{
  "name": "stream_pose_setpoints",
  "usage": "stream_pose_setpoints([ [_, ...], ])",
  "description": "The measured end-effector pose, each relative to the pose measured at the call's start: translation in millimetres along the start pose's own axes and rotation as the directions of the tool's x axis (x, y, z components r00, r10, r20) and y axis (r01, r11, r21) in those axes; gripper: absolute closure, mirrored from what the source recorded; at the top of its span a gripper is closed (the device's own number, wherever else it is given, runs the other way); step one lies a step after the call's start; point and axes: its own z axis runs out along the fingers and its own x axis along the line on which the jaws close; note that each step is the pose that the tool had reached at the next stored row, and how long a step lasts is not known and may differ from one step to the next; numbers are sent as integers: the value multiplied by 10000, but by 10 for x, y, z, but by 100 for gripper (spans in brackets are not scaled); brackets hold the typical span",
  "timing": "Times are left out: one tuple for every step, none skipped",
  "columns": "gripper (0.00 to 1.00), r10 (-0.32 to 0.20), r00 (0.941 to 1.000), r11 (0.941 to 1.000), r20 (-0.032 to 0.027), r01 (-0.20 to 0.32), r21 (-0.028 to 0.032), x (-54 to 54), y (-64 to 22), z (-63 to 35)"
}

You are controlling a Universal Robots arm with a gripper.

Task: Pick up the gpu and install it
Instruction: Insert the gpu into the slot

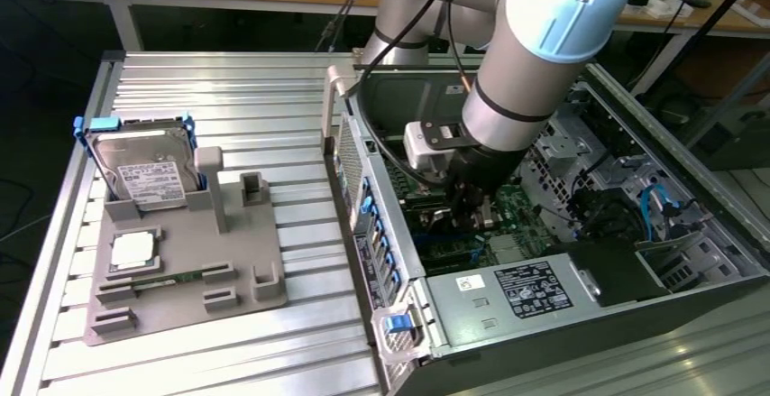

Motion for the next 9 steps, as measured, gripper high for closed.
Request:
stream_pose_setpoints([
  [73,0,10000,10000,0,0,-1,1,0,1],
  [73,0,10000,10000,0,0,-1,4,1,2],
  [73,-1,10000,10000,-1,1,-2,7,2,3],
  [73,0,10000,10000,-1,0,-2,8,3,3],
  [73,0,10000,10000,-2,0,-1,9,4,4],
  [73,0,10000,10000,-2,0,-2,11,5,5],
  [73,0,10000,10000,-2,0,-2,12,6,6],
  [73,1,10000,10000,-2,-1,-2,14,7,7],
  [73,1,10000,10000,-2,-1,-2,15,8,8],
])
